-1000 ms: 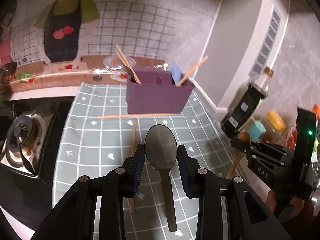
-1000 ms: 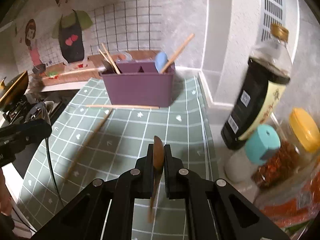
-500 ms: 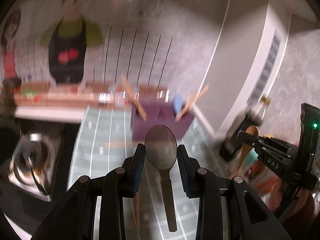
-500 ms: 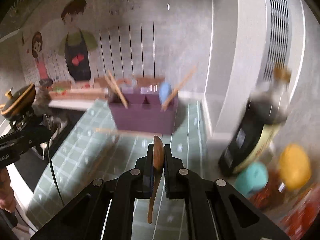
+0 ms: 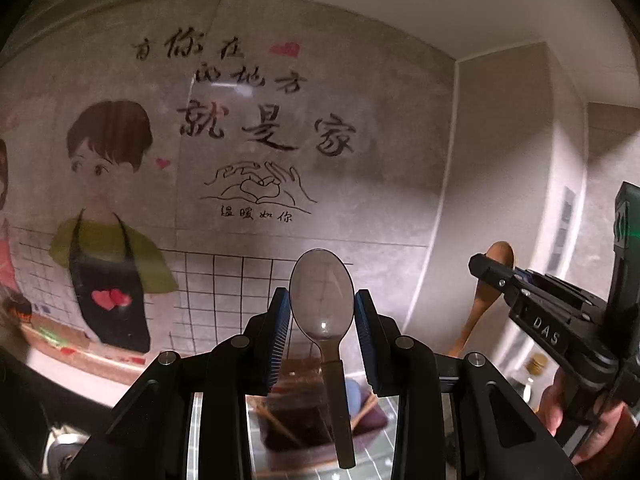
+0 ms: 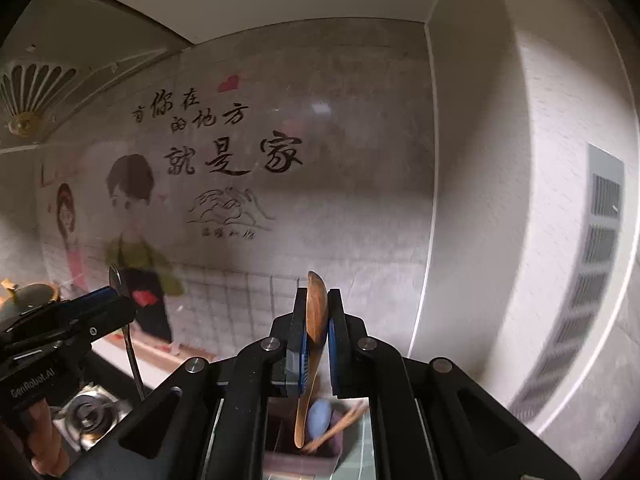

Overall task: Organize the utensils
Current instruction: 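Lift both spoons toward the purple caddy, then open both grippers over the purple caddy to drop the spoons inside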

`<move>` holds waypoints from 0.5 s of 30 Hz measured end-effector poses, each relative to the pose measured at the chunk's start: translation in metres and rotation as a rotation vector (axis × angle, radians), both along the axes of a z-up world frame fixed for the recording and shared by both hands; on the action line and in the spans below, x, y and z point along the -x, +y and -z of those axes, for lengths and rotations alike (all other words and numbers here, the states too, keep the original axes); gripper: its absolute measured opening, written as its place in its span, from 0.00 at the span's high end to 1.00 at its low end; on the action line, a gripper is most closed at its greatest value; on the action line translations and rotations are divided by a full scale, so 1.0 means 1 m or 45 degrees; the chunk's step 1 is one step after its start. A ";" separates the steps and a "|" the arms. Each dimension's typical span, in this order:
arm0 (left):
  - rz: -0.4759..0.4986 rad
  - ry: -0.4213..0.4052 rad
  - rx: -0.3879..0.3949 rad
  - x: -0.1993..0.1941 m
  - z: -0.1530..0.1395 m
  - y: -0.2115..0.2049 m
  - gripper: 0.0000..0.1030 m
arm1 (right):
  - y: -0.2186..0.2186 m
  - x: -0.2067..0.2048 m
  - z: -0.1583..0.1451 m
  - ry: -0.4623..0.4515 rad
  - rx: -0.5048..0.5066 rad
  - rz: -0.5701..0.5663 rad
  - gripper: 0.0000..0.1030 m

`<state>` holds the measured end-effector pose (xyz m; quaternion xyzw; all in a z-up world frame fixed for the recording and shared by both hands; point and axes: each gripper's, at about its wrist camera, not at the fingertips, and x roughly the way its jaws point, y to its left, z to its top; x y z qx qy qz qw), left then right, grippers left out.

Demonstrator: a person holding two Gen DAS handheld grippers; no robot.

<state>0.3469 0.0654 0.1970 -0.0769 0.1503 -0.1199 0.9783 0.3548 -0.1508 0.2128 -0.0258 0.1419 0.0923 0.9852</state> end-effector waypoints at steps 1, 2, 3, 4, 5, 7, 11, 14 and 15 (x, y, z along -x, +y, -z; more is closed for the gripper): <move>-0.007 0.009 0.011 -0.012 0.007 -0.001 0.67 | 0.002 -0.010 0.005 0.001 0.010 0.003 0.93; -0.015 0.020 0.018 -0.019 0.012 -0.001 0.67 | 0.004 -0.017 0.011 0.012 0.014 -0.003 0.93; -0.024 0.040 0.026 -0.030 0.022 0.000 0.67 | 0.005 -0.023 0.018 0.026 0.013 -0.009 0.93; -0.029 0.059 0.033 -0.039 0.031 0.001 0.67 | 0.005 -0.032 0.030 0.052 0.010 -0.015 0.93; -0.035 0.091 0.041 -0.051 0.043 0.002 0.67 | 0.008 -0.040 0.041 0.081 0.008 -0.017 0.93; -0.047 0.128 0.040 -0.066 0.060 0.003 0.67 | 0.009 -0.053 0.059 0.127 0.004 -0.012 0.93; -0.050 0.165 0.017 -0.093 0.091 0.000 0.67 | 0.009 -0.079 0.100 0.231 0.005 -0.007 0.93; -0.051 0.208 0.017 -0.105 0.113 -0.006 0.67 | 0.008 -0.092 0.125 0.291 -0.014 -0.008 0.93; -0.052 0.232 0.017 -0.110 0.123 -0.007 0.67 | 0.008 -0.095 0.133 0.307 -0.019 -0.006 0.93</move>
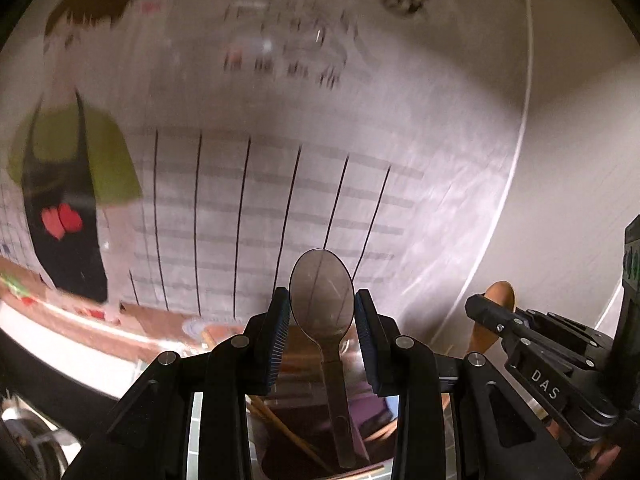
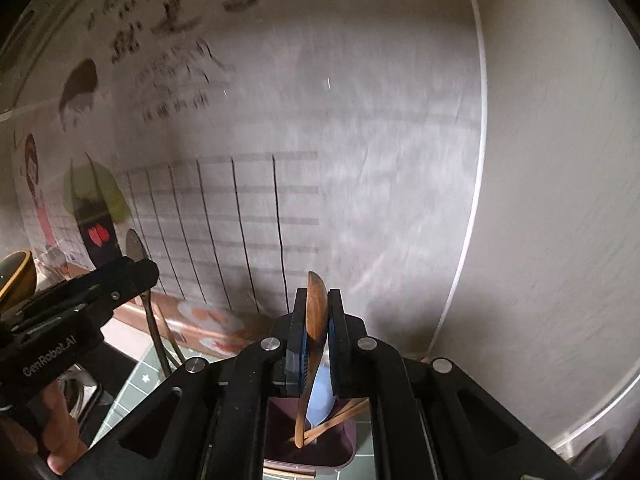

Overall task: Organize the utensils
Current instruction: 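Open both grippers over the purple caddy to drop the spoons inside, then lower the right gripper to the mat and grasp a wooden chopstick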

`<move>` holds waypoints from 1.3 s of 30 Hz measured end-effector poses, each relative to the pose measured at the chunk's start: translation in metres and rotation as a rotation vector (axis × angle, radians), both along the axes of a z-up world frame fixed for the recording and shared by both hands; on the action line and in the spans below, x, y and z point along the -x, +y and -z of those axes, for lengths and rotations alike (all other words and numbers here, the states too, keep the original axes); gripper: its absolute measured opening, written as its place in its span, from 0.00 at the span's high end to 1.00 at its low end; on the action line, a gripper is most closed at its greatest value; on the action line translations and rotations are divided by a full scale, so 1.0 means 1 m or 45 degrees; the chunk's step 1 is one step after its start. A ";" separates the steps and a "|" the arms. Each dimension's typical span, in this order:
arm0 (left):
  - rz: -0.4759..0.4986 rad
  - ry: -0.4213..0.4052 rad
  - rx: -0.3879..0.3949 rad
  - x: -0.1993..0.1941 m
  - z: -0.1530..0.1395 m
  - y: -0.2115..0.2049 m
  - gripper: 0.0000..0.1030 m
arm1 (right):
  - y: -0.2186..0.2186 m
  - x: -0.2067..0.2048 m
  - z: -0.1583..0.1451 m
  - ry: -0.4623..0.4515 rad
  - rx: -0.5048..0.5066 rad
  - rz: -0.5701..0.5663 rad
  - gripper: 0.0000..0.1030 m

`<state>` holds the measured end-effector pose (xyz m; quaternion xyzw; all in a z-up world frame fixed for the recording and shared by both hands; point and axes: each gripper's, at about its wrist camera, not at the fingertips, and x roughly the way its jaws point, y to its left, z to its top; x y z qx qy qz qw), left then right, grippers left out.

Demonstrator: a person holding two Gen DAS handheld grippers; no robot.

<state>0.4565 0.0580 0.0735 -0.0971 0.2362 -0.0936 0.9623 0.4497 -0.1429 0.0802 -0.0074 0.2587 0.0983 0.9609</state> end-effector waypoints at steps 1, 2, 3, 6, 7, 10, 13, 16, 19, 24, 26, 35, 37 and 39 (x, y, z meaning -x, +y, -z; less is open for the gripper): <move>-0.003 0.013 -0.003 0.000 0.005 -0.002 0.67 | 0.001 -0.003 0.004 0.011 -0.002 0.000 0.93; -0.008 0.032 -0.010 -0.005 0.015 -0.003 0.67 | 0.001 -0.005 0.011 0.027 -0.002 -0.001 0.93; -0.008 0.045 -0.014 -0.005 0.020 -0.004 0.67 | 0.002 -0.007 0.020 0.043 0.005 -0.001 0.93; -0.001 0.084 -0.031 -0.010 0.039 -0.007 0.67 | 0.008 -0.012 0.037 0.067 0.039 -0.006 0.93; 0.006 0.096 -0.036 -0.011 0.043 -0.008 0.67 | 0.009 -0.013 0.040 0.073 0.043 -0.010 0.93; 0.033 0.163 -0.039 -0.016 0.055 -0.009 0.67 | 0.014 -0.019 0.054 0.106 0.049 -0.020 0.93; 0.073 0.257 -0.014 -0.023 0.064 -0.007 0.66 | 0.015 -0.023 0.067 0.182 0.024 -0.072 0.91; 0.079 0.307 0.024 -0.026 0.066 -0.001 0.66 | 0.016 -0.026 0.076 0.230 0.003 -0.116 0.85; 0.075 0.291 0.057 -0.016 0.059 0.008 0.66 | 0.017 -0.024 0.080 0.234 0.056 -0.109 0.74; 0.100 0.267 0.059 0.000 0.037 0.020 0.66 | 0.010 -0.016 0.075 0.227 0.099 -0.088 0.73; 0.105 0.256 0.056 0.011 0.029 0.030 0.66 | 0.006 -0.012 0.071 0.219 0.090 -0.077 0.73; 0.004 0.358 0.004 0.061 0.049 0.097 0.66 | 0.005 0.039 0.049 0.204 0.085 -0.070 0.71; -0.031 0.412 0.035 0.070 0.062 0.112 0.66 | 0.008 0.053 0.051 0.231 0.080 -0.085 0.71; -0.057 0.449 0.069 0.078 0.069 0.123 0.66 | 0.013 0.066 0.054 0.252 0.076 -0.100 0.71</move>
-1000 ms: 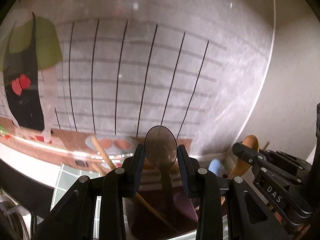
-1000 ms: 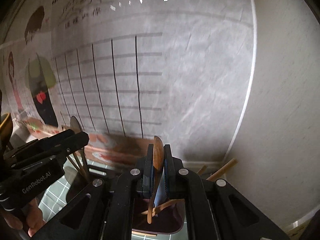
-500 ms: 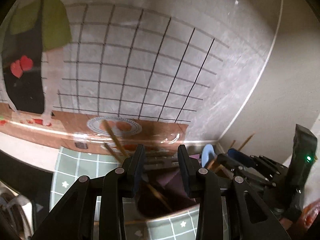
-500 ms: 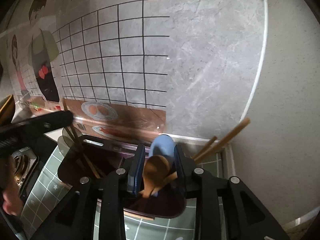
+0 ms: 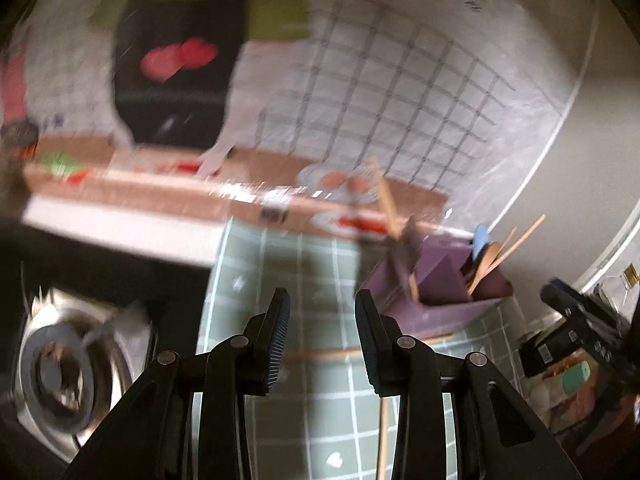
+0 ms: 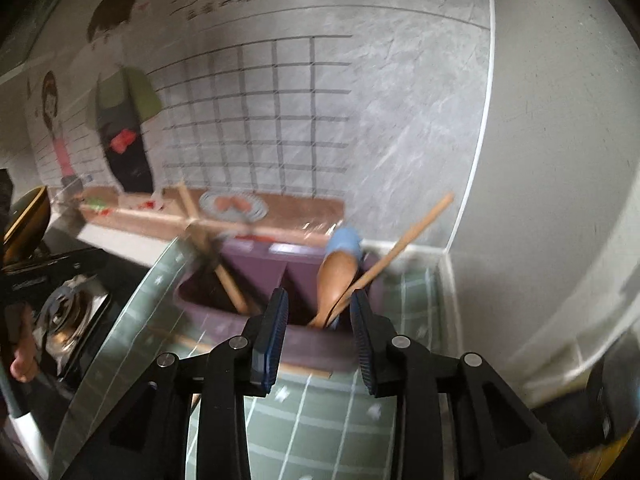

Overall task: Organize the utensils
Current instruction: 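Lower the right gripper to the mat and grasp a wooden chopstick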

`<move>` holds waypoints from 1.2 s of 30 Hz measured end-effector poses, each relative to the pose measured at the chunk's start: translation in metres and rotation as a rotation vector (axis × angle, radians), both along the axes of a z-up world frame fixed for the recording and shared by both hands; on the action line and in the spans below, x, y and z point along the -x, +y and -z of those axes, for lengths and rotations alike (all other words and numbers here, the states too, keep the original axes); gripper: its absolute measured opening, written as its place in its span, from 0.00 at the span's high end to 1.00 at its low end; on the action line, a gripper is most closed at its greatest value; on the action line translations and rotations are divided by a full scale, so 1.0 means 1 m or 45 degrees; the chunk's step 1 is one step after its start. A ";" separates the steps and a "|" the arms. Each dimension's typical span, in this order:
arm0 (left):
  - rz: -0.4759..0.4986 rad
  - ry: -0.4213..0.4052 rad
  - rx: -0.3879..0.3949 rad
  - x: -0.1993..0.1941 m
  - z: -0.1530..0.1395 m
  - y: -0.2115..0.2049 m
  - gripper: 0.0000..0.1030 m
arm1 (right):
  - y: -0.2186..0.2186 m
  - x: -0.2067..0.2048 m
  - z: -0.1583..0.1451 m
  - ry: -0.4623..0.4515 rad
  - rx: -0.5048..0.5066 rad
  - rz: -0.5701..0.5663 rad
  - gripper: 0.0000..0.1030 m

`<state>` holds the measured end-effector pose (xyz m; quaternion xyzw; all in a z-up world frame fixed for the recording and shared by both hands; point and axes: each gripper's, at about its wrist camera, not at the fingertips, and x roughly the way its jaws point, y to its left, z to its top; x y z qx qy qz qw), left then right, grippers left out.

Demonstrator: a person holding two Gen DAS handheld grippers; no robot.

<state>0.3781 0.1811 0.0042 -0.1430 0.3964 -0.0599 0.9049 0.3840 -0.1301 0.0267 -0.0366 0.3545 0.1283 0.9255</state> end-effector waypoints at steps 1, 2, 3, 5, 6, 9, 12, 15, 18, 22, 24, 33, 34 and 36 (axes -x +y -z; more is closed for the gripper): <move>-0.011 0.013 0.011 0.004 0.003 0.003 0.66 | 0.002 0.006 0.002 0.010 0.002 -0.005 0.71; -0.022 0.023 0.022 0.010 0.005 0.007 0.66 | 0.006 0.015 0.005 0.027 0.006 -0.014 0.71; -0.028 0.026 0.020 0.013 0.006 0.006 0.66 | 0.008 0.021 0.006 0.037 0.008 -0.021 0.71; -0.038 0.025 0.010 0.025 0.006 0.008 0.66 | 0.013 0.036 0.012 0.064 0.018 -0.037 0.71; -0.042 0.025 0.005 0.030 0.005 0.008 0.66 | 0.016 0.043 0.015 0.076 0.021 -0.045 0.71; -0.065 0.016 0.008 0.051 0.002 0.012 0.66 | 0.024 0.063 0.022 0.130 0.005 -0.067 0.71; -0.068 -0.010 0.013 0.074 -0.001 0.016 0.66 | 0.032 0.087 0.027 0.164 -0.012 -0.089 0.71; -0.052 -0.026 0.006 0.094 0.000 0.020 0.66 | 0.044 0.110 0.036 0.211 -0.015 -0.123 0.71; -0.025 -0.046 -0.046 0.111 0.004 0.022 0.66 | 0.056 0.133 0.049 0.263 -0.029 -0.146 0.71; 0.029 -0.062 -0.056 0.129 0.011 0.028 0.66 | 0.076 0.160 0.073 0.338 -0.035 -0.160 0.71; 0.064 -0.059 -0.059 0.136 0.015 0.031 0.66 | 0.087 0.178 0.087 0.375 -0.045 -0.147 0.71; 0.090 -0.075 -0.084 0.144 0.031 0.049 0.66 | 0.130 0.217 0.118 0.365 -0.040 -0.078 0.71; 0.089 -0.065 -0.072 0.143 0.033 0.053 0.66 | 0.133 0.216 0.120 0.377 -0.047 -0.070 0.71; 0.088 -0.044 -0.059 0.140 0.037 0.057 0.66 | 0.138 0.213 0.123 0.385 -0.056 -0.055 0.71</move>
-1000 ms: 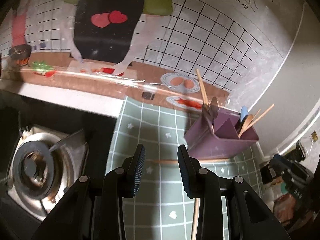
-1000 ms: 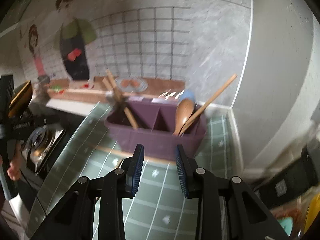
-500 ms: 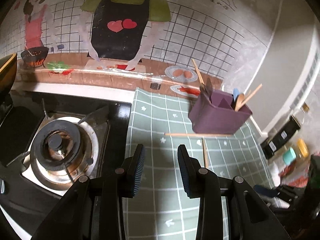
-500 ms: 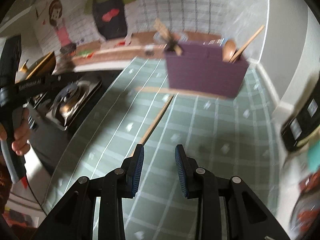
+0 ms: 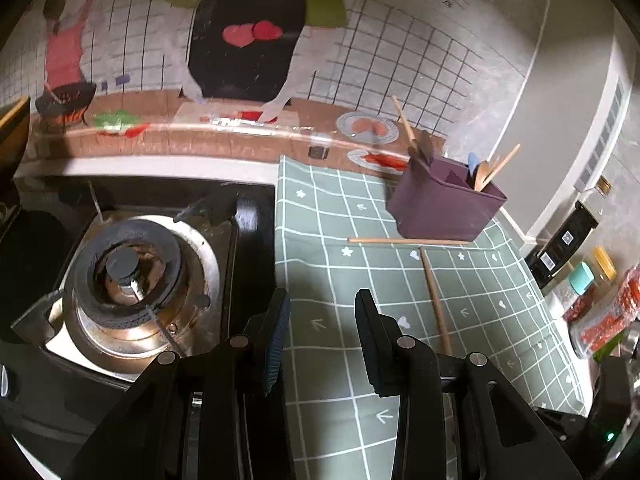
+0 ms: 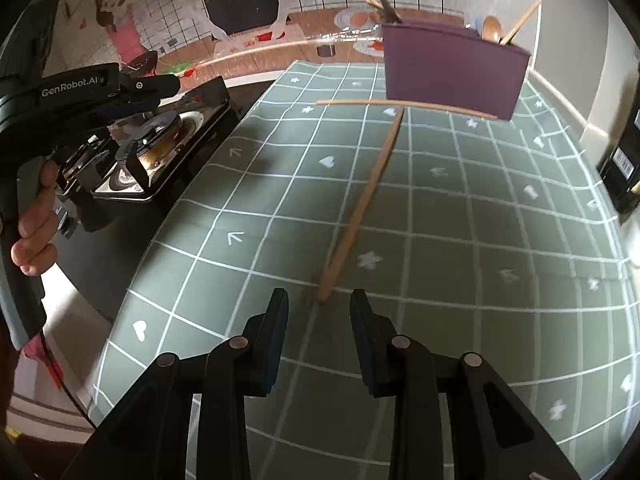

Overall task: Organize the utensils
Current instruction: 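Lower the right gripper to the mat and grasp a wooden chopstick, then grasp another wooden chopstick with the left gripper while the right holds its chopstick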

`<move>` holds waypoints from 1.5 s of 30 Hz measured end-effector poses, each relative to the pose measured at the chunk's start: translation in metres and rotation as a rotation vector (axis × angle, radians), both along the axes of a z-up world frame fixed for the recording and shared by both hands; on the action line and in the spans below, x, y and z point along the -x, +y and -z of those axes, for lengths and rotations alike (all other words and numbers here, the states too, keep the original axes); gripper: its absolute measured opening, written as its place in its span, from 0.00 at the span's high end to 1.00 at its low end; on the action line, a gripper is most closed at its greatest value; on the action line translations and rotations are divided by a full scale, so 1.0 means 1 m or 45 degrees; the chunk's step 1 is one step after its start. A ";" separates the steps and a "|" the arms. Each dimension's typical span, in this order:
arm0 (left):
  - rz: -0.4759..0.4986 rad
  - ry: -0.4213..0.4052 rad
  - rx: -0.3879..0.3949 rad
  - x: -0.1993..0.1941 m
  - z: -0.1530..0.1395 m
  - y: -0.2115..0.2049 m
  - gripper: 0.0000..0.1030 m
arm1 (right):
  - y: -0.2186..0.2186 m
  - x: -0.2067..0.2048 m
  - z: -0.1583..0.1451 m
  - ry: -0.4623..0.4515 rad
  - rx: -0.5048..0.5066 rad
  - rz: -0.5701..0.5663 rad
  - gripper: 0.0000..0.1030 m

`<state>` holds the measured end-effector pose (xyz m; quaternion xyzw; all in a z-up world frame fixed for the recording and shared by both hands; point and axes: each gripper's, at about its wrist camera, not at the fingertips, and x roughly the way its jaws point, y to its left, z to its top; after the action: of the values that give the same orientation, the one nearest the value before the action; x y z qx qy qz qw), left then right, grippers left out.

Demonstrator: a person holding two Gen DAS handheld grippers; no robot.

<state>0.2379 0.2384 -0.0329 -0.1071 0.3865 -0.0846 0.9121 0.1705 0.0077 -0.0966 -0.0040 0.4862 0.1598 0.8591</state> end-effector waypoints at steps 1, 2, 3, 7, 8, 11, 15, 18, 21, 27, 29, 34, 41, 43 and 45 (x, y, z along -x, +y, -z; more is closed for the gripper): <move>0.001 0.006 0.005 -0.001 0.001 0.002 0.66 | 0.003 -0.001 0.001 -0.001 0.011 0.008 0.71; 0.003 0.010 0.010 -0.002 0.002 0.003 0.66 | 0.007 -0.002 0.003 -0.003 0.038 0.013 0.74; 0.007 0.012 0.012 -0.003 0.002 0.005 0.66 | 0.009 -0.002 0.005 -0.008 0.055 0.020 0.78; 0.050 0.003 0.012 -0.008 0.002 0.001 0.66 | 0.013 -0.006 0.009 -0.020 0.110 0.047 0.81; 0.067 0.002 0.014 -0.010 0.002 -0.001 0.66 | 0.014 -0.007 0.009 -0.027 0.131 0.053 0.82; 0.168 0.039 0.060 -0.025 0.006 -0.011 0.66 | 0.015 -0.009 0.009 -0.039 0.174 0.073 0.91; 0.262 0.099 0.079 -0.052 0.013 -0.026 0.66 | -0.001 -0.007 0.002 -0.076 0.179 0.132 0.94; 0.323 0.109 0.070 -0.077 0.015 -0.040 0.66 | -0.022 -0.006 -0.005 -0.107 0.169 0.207 0.94; 0.398 0.141 0.009 -0.106 0.024 -0.060 0.66 | -0.048 -0.004 -0.012 -0.129 0.170 0.301 0.94; 0.438 0.243 -0.060 -0.158 0.045 -0.086 0.66 | -0.100 0.001 -0.020 -0.122 0.139 0.471 0.94; 0.421 0.267 -0.062 -0.174 0.051 -0.088 0.66 | -0.111 0.003 -0.021 -0.119 0.128 0.499 0.94; 0.380 0.320 -0.021 -0.197 0.068 -0.078 0.66 | -0.129 0.010 -0.021 -0.104 0.116 0.546 0.94; 0.408 0.385 0.068 -0.190 0.083 -0.067 0.66 | -0.138 0.002 -0.025 -0.101 0.100 0.550 0.94; 0.450 0.371 0.035 -0.182 0.081 -0.072 0.66 | -0.138 -0.002 -0.025 -0.105 0.100 0.538 0.94; 0.502 0.379 0.025 -0.176 0.080 -0.078 0.66 | -0.136 -0.006 -0.026 -0.107 0.099 0.521 0.94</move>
<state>0.4140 0.1601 -0.1130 -0.0498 0.5292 -0.2480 0.8099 0.1762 -0.1288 -0.0710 0.0550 0.4464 -0.0373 0.8924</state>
